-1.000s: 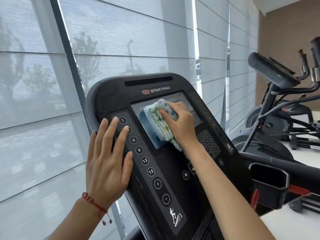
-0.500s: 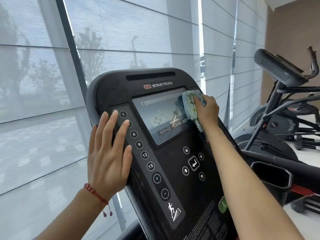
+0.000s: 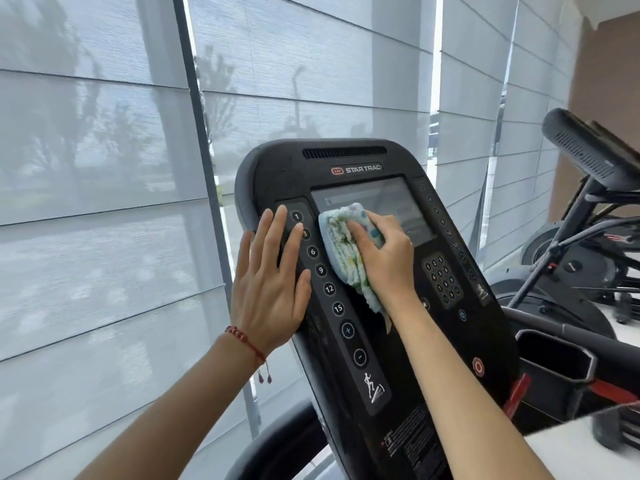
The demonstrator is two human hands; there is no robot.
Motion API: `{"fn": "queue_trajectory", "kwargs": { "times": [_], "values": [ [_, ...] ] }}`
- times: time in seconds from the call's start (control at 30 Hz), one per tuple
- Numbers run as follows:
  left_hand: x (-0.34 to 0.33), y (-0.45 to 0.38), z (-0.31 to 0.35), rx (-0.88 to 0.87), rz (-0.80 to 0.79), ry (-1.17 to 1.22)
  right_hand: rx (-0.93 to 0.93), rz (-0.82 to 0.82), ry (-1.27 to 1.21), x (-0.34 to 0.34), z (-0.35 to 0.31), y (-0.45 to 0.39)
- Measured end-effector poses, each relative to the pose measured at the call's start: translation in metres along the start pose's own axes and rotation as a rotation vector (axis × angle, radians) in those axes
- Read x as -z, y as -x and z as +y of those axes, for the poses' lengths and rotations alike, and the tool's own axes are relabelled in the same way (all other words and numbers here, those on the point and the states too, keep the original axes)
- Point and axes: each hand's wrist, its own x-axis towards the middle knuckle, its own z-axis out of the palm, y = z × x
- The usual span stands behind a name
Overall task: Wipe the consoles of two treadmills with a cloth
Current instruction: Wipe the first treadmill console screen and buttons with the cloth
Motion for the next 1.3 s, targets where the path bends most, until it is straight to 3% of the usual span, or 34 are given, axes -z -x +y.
{"fn": "queue_trajectory", "kwargs": {
  "times": [0.17, 0.33, 0.67, 0.9, 1.13, 1.3],
  "values": [
    [0.006, -0.003, -0.017, 0.052, 0.03, 0.042, 0.015, 0.016, -0.199, -0.007, -0.031, 0.019],
    [0.011, -0.012, -0.052, 0.069, 0.071, 0.069, 0.172, -0.039, -0.042, -0.044, -0.045, 0.014],
    [0.005, -0.002, -0.057, 0.057, 0.061, 0.115, 0.193, -0.024, 0.078, -0.068, -0.056, -0.088],
    [0.004, -0.003, -0.054, 0.071, 0.093, 0.136, 0.315, -0.169, 0.075, -0.05, -0.046, -0.013],
    [0.006, 0.0, -0.051, 0.064, 0.078, 0.124, 0.299, -0.096, 0.073, -0.026, -0.026, 0.056],
    [0.009, 0.002, -0.046, 0.063, 0.074, 0.108, 0.18, -0.057, 0.027, -0.008, -0.014, 0.085]
  ]
}}
